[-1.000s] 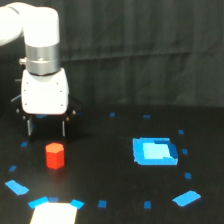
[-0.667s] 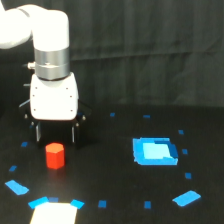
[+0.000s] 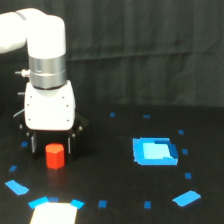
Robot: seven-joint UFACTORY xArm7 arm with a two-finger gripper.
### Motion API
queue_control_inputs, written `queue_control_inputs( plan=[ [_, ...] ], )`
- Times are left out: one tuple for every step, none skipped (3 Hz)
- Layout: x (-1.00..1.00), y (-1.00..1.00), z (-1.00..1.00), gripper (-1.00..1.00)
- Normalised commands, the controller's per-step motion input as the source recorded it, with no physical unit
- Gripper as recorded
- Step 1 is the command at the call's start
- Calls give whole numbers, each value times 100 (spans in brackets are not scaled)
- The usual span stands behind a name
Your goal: Pick up the red object from the table
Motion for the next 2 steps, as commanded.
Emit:
queue_control_inputs(
  plan=[
    [5, -34, -14, -79],
    [35, -16, -24, -99]
  ],
)
